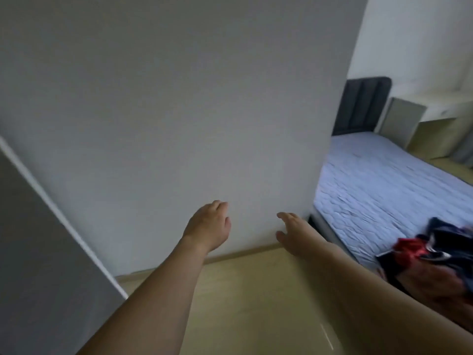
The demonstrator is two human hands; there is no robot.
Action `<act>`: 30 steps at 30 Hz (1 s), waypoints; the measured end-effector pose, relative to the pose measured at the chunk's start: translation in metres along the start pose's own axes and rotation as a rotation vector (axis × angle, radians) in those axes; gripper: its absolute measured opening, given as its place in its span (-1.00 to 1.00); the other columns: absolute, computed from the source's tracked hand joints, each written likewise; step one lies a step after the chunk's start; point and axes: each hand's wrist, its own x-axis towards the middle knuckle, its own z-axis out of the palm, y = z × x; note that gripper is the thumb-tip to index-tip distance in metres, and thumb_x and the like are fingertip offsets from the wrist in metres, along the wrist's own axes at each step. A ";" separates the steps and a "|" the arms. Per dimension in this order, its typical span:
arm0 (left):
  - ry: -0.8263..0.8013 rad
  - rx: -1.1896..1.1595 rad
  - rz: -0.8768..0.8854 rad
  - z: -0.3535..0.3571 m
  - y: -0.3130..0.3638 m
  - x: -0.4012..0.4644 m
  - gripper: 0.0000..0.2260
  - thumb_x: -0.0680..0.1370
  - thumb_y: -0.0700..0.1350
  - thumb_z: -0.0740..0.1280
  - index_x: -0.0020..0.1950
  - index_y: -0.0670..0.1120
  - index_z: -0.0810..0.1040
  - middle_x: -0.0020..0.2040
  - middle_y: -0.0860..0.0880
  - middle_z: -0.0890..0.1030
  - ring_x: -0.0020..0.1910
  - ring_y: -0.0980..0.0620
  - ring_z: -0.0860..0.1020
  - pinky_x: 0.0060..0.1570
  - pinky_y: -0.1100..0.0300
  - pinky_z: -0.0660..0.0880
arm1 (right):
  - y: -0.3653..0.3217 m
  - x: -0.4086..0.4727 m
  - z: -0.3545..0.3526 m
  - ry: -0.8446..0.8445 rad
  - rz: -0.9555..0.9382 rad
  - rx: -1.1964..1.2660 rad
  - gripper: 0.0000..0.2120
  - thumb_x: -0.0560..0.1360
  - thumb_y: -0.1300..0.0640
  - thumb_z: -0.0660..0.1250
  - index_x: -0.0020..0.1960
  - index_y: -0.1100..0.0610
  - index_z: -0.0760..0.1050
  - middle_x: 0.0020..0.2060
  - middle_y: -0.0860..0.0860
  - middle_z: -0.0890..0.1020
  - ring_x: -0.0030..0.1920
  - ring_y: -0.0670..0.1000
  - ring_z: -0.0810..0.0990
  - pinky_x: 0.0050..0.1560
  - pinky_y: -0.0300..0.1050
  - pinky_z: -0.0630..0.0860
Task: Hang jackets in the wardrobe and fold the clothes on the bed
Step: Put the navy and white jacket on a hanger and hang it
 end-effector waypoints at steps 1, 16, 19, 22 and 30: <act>-0.005 -0.013 0.040 0.010 0.038 0.018 -0.62 0.64 -0.07 0.10 0.43 -0.15 0.37 0.40 -0.11 0.43 0.34 -0.12 0.41 0.30 0.04 0.37 | 0.037 -0.009 -0.018 0.029 0.043 -0.003 -0.49 0.59 0.12 0.20 0.52 0.15 0.21 0.47 0.09 0.31 0.44 0.08 0.31 0.39 -0.08 0.25; -0.247 -0.089 0.443 0.176 0.483 0.229 -0.56 0.61 0.02 0.09 0.45 -0.13 0.36 0.40 -0.12 0.42 0.36 -0.12 0.40 0.37 0.06 0.32 | 0.452 -0.076 -0.207 0.246 0.505 0.164 -0.52 0.55 0.18 0.23 0.46 0.16 0.29 0.41 0.11 0.37 0.41 0.08 0.33 0.35 -0.15 0.23; -0.309 -0.113 0.535 0.204 0.587 0.269 -0.59 0.63 -0.02 0.15 0.45 -0.13 0.35 0.40 -0.13 0.42 0.36 -0.14 0.39 0.37 0.03 0.31 | 0.536 -0.098 -0.257 0.268 0.614 0.151 -0.49 0.57 0.14 0.22 0.50 0.16 0.23 0.45 0.09 0.32 0.46 0.05 0.26 0.37 -0.17 0.19; -0.351 -0.164 0.619 0.224 0.705 0.297 -0.63 0.63 -0.03 0.16 0.39 -0.15 0.40 0.35 -0.16 0.46 0.33 -0.16 0.41 0.33 0.02 0.33 | 0.624 -0.129 -0.305 0.328 0.713 0.186 -0.52 0.57 0.13 0.22 0.47 0.17 0.28 0.43 0.11 0.35 0.43 0.07 0.30 0.38 -0.11 0.25; -0.441 -0.221 0.760 0.308 0.980 0.339 -0.72 0.60 -0.03 0.16 0.24 -0.09 0.48 0.22 -0.11 0.53 0.22 -0.13 0.49 0.27 -0.01 0.39 | 0.870 -0.196 -0.378 0.424 0.883 0.247 -0.53 0.56 0.19 0.23 0.45 0.23 0.29 0.40 0.17 0.38 0.42 0.13 0.32 0.39 -0.08 0.24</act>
